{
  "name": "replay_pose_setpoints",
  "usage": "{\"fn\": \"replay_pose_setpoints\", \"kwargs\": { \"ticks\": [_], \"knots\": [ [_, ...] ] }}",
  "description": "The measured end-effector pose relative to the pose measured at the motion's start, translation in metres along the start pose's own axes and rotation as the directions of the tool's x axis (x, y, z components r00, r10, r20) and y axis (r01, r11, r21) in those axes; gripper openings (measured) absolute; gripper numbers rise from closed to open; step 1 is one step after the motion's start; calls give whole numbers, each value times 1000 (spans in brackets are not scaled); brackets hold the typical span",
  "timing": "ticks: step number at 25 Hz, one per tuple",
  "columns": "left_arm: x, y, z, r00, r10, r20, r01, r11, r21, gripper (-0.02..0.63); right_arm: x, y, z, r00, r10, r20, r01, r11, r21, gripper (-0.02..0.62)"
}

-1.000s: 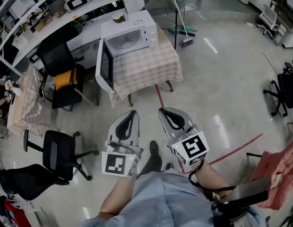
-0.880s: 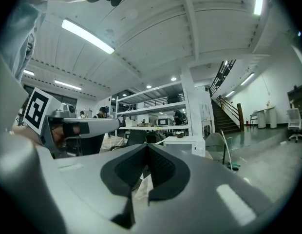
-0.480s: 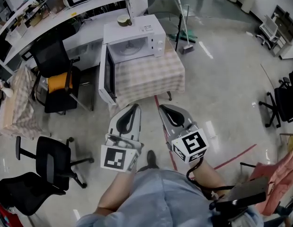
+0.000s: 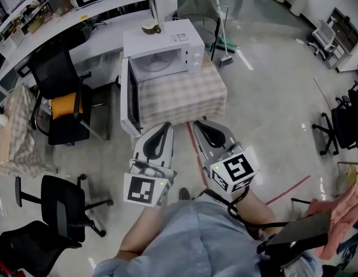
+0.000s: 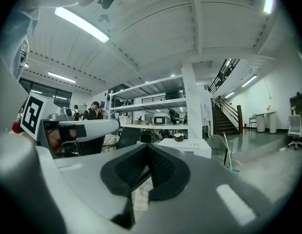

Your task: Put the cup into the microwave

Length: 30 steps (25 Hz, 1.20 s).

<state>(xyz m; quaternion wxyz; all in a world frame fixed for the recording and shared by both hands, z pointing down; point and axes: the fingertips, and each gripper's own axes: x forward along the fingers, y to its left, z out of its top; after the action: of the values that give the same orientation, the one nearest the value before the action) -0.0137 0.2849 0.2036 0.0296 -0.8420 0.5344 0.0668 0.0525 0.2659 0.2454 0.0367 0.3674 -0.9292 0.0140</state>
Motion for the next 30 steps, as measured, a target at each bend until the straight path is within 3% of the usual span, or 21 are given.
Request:
{"fn": "replay_pose_setpoints", "kwargs": {
  "ticks": [9,16,30],
  "knots": [
    [34,18,-24,999,-7,-52,6,1000,-24,5,29,-29,-8,1000,-7,-9,8,1000,25,2],
    [93,42,-39,996,-9,-88,9,1000,-6,5,71,-76,-10,1000,-2,-5,2,999,41,2],
    [205,93,-47,988,75,-138,-69,996,50,5,164,-168,6,996,85,30,-86,996,31,2]
  ]
}}
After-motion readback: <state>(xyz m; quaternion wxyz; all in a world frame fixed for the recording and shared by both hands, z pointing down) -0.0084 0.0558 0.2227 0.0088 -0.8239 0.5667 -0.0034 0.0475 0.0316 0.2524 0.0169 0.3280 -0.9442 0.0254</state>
